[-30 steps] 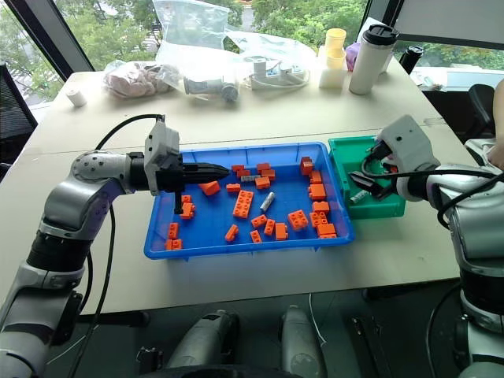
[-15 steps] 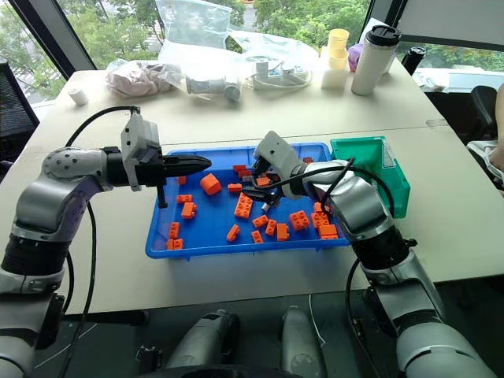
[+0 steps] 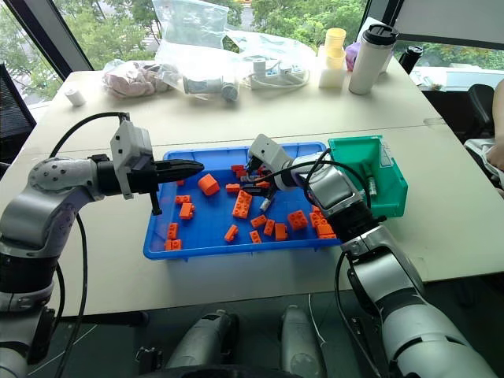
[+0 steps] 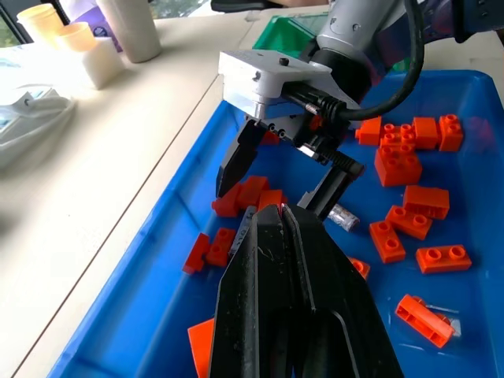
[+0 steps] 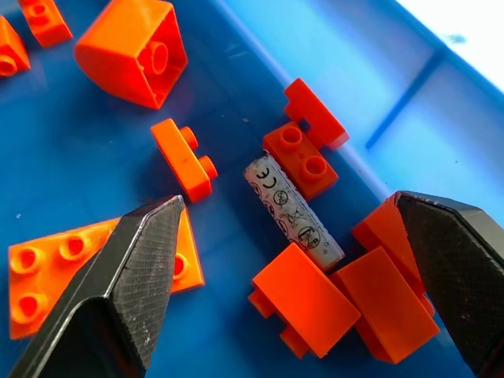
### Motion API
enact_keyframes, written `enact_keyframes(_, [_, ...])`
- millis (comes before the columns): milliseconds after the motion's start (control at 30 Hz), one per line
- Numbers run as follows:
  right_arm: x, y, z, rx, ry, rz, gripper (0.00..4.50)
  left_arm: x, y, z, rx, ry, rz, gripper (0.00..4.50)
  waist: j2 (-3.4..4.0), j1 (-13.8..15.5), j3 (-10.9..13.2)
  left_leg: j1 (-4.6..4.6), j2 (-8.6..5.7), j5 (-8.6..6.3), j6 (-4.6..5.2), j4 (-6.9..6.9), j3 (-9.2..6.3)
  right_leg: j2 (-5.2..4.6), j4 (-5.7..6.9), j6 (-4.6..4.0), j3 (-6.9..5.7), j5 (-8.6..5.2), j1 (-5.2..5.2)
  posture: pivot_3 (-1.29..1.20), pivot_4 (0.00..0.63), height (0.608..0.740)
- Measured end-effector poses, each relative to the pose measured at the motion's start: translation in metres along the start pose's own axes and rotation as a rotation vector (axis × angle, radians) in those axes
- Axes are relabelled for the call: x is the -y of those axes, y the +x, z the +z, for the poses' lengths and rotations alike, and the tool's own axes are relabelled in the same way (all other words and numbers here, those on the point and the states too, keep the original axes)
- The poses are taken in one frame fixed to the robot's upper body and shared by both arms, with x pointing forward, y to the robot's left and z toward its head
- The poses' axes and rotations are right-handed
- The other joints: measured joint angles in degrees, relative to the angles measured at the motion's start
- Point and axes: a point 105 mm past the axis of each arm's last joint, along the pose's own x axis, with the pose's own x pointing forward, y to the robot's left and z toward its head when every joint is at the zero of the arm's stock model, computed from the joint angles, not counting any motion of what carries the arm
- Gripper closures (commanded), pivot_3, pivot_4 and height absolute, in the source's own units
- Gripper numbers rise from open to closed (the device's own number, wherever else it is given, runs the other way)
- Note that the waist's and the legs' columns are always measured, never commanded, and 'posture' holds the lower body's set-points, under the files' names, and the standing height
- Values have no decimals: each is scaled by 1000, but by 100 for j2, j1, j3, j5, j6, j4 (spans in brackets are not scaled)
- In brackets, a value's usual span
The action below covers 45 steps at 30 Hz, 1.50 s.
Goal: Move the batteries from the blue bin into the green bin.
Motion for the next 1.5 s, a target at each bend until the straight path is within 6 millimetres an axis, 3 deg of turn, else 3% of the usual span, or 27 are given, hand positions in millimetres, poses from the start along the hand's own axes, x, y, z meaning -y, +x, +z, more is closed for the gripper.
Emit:
enact_keyframes(133, [-2, 3, 0, -8, -42, 22, 78, 3, -1, -2, 2, -18, 5, 4500, 0, 1, 0, 0, 0, 0, 0, 0, 0, 0, 0, 0, 0, 0, 0, 0, 150, 740])
enact_keyframes(233, [-5, 7, 0, -6, -50, 42, 836, 4, -1, 0, 6, -12, 4, 4500, 0, 0, 0, 0, 0, 0, 0, 0, 0, 0, 0, 0, 0, 0, 0, 0, 150, 740])
enact_keyframes(733, [-3, 11, -1, -36, -56, 62, 836, 3, -1, -1, 3, -11, 13, 4500, 0, 0, 0, 1, 0, 1, -2, 0, -1, 0, 0, 0, 0, 0, 1, 0, 150, 740])
enact_keyframes(833, [-2, 15, -7, -70, -29, 75, 1752, 2, -1, -1, 3, -10, 21, 4500, 0, 6, 0, 2, 0, 1, -2, 0, -2, 0, 0, 0, 0, 0, 2, 0, 150, 740])
enact_keyframes(900, [-2, 15, -7, -74, -19, 89, 2685, 2, -1, -1, 3, -10, 24, 4500, 0, 1, 0, 2, -1, 1, -2, 0, -1, -1, 0, 0, 1, 0, 2, 0, 150, 740])
enact_keyframes(1000, [-1, 16, -6, -84, -19, 99, 4439, 2, -1, 0, 5, -7, 33, 4500, 0, -2, 0, 3, 0, 1, -3, -2, -2, 1, 1, 0, 0, 0, 1, 0, 150, 740])
enact_keyframes(1233, [2, 12, -3, -86, -46, 76, 4449, 3, -1, 0, 7, -4, 39, 4500, 0, 3, 0, 2, 0, 2, -4, -1, -3, 1, 1, 0, 1, 0, 0, 0, 150, 740])
enact_keyframes(1300, [7, -3, 6, -47, -56, 34, 4449, 4, 0, 0, 8, -3, 37, 4500, 3, 27, 1, -6, -2, 2, -4, -1, -6, -1, 1, 0, 0, 0, -6, 0, 150, 740])
enact_keyframes(1400, [24, -42, 34, 55, -67, -86, 4449, 4, 1, 0, 9, -5, 34, 4500, 3, 39, 1, -7, -3, 2, -4, -1, -7, -2, -1, 0, -1, 0, -6, 0, 150, 740])
enact_keyframes(1500, [50, -108, 43, 106, -43, -289, 4449, 4, 5, 3, 26, -6, 23, 4500, 3, 100, 1, -7, -5, 0, -1, -1, -14, -4, -7, 0, -9, 0, 2, 0, 150, 740])
